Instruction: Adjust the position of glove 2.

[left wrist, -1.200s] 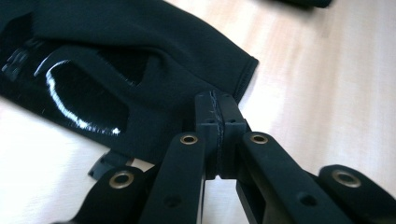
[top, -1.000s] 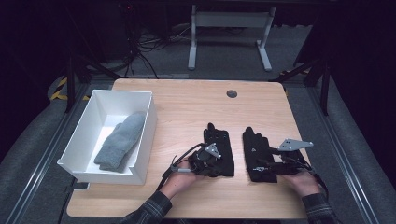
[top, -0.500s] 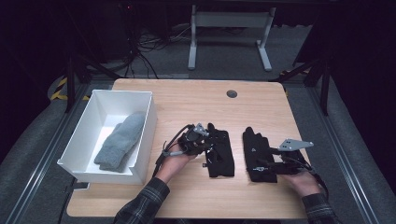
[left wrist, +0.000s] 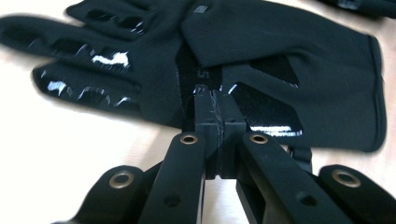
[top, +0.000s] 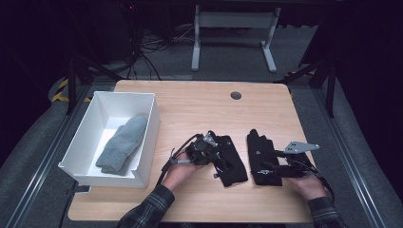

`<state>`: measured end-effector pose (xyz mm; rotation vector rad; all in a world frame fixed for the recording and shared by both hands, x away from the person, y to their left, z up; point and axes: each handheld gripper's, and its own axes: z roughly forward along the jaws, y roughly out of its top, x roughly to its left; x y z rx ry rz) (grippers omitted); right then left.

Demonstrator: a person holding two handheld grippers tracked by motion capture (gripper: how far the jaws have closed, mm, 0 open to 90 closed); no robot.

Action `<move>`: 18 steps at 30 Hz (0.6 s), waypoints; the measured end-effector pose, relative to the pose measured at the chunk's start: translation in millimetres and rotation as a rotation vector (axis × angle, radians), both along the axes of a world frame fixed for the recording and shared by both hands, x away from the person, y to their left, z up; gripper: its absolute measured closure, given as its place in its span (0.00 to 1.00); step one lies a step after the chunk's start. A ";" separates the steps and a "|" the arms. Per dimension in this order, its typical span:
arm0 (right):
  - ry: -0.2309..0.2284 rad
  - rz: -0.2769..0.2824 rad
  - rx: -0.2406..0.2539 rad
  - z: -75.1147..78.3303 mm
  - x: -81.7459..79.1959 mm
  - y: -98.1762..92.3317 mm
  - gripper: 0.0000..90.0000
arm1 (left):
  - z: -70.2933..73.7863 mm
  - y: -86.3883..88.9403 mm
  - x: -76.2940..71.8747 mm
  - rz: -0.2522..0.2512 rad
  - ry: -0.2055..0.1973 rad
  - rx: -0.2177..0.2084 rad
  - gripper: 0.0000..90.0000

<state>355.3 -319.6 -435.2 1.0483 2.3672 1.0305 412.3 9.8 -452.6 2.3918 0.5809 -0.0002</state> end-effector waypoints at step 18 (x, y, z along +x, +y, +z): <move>0.011 0.004 0.034 3.7 1.2 12.3 0.55 | 6.3 22.9 -27.5 0.024 -0.009 -0.032 0.82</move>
